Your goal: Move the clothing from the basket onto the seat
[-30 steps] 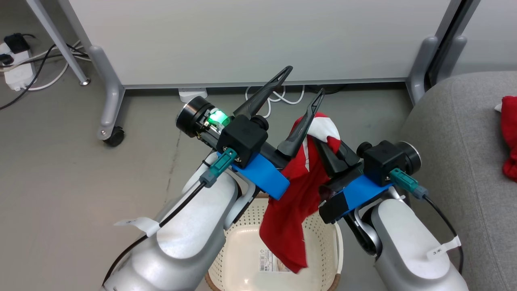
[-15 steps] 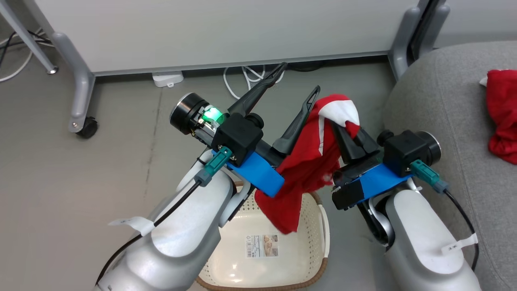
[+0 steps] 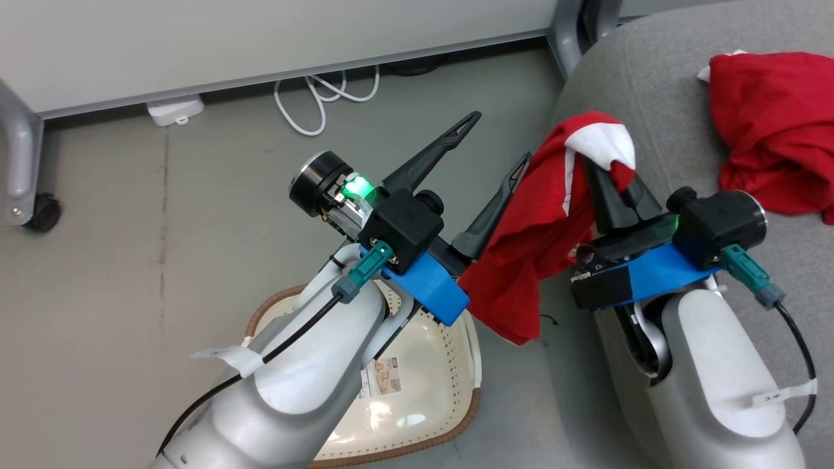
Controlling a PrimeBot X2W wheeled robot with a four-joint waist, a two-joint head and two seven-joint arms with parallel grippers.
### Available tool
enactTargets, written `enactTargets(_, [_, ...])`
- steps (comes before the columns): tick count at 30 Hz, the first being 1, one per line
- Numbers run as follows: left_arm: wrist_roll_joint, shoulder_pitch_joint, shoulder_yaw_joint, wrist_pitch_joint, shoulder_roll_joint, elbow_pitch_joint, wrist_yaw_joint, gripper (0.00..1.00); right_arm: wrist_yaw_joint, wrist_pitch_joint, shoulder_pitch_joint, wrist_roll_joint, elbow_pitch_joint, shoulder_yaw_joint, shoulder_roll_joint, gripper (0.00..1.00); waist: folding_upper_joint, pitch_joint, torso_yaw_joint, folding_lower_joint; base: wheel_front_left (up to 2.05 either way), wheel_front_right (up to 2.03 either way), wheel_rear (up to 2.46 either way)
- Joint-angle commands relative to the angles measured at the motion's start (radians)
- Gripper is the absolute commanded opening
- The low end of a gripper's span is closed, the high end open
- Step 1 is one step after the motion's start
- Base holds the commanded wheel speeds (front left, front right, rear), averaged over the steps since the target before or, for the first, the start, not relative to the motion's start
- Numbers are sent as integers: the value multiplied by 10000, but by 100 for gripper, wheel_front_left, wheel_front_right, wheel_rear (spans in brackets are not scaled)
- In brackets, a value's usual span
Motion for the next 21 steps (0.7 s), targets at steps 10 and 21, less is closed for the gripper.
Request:
enactTargets(10, [-26,-266,-389,-5,36,218,-112,100,5,-42,475,-92,-601,-953,-9,0,0,482,-1143,0,0,0,0])
enactTargets(21, [-108,-306,-693,9,13,381,-140,100,5,-42,789,74,-872,-1271,-7,0,0,651,-1711,0,0,0,0])
